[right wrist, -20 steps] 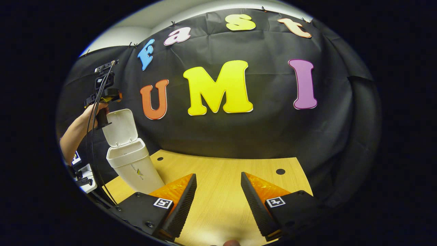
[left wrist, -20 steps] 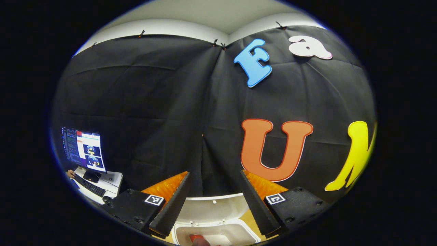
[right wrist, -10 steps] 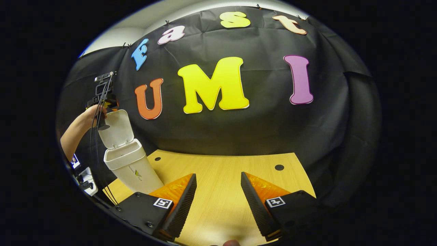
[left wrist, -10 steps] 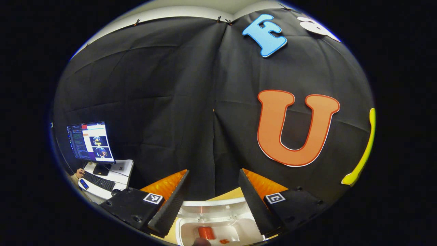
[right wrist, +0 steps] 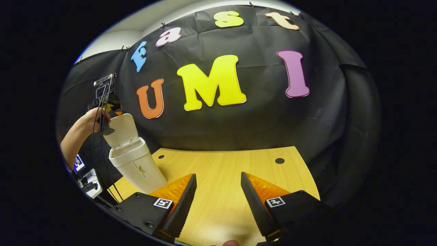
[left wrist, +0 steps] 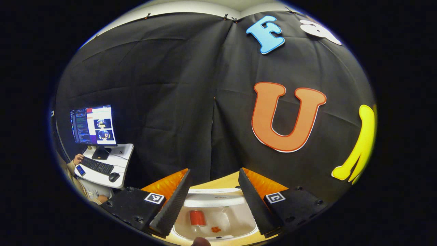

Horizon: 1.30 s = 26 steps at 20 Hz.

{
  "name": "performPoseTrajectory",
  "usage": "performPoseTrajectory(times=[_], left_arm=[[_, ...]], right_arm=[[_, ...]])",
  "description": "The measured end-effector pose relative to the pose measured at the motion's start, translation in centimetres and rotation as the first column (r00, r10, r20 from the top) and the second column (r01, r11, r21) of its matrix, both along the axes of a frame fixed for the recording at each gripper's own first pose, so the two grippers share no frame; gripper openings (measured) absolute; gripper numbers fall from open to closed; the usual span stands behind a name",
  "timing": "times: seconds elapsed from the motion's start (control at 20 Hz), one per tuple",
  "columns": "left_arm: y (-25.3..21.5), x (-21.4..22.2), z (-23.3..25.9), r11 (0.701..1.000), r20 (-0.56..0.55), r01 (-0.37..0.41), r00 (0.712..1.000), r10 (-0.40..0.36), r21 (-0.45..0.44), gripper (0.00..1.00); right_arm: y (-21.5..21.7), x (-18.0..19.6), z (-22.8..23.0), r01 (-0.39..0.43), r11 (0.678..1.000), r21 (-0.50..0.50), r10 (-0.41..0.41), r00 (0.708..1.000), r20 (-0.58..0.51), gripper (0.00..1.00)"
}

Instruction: Press the lid of the desktop garbage bin to open it, pick up the crumpled paper on the desktop and throw it into the bin, then pick up the pop can on the desktop and drop it into the bin, and finally close the garbage bin lid.

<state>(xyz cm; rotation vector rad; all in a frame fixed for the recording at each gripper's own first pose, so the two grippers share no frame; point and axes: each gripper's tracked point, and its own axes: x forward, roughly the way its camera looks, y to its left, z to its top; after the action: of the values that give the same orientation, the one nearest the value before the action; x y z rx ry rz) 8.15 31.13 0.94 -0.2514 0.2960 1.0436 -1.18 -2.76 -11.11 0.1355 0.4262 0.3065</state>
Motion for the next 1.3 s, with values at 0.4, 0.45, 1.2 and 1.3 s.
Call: performPoseTrajectory(times=[0.4,0.45,1.2,1.3], left_arm=[[-5.0,-1.9,-8.0,0.999,-0.070,0.018,0.997,-0.021,-0.049,0.93],[-5.2,-2.0,-8.8,0.999,-0.083,0.022,0.996,-0.026,-0.047,0.93],[-6.7,-2.9,-13.2,0.988,-0.093,0.132,0.988,-0.124,0.084,0.92],[-6.6,-3.0,-13.2,0.984,-0.091,0.147,0.986,-0.138,0.097,0.99]], right_arm=[[-1.0,-0.4,0.3,-0.038,0.998,-0.047,0.038,0.999,0.009,0.83],[-1.0,-0.5,0.2,-0.041,0.998,-0.051,0.041,0.999,0.007,0.83],[-0.4,-1.8,-2.6,-0.038,0.999,-0.034,0.036,0.997,-0.072,0.82],[0.1,-1.8,-2.7,-0.048,0.998,-0.035,0.045,0.996,-0.072,0.82]])
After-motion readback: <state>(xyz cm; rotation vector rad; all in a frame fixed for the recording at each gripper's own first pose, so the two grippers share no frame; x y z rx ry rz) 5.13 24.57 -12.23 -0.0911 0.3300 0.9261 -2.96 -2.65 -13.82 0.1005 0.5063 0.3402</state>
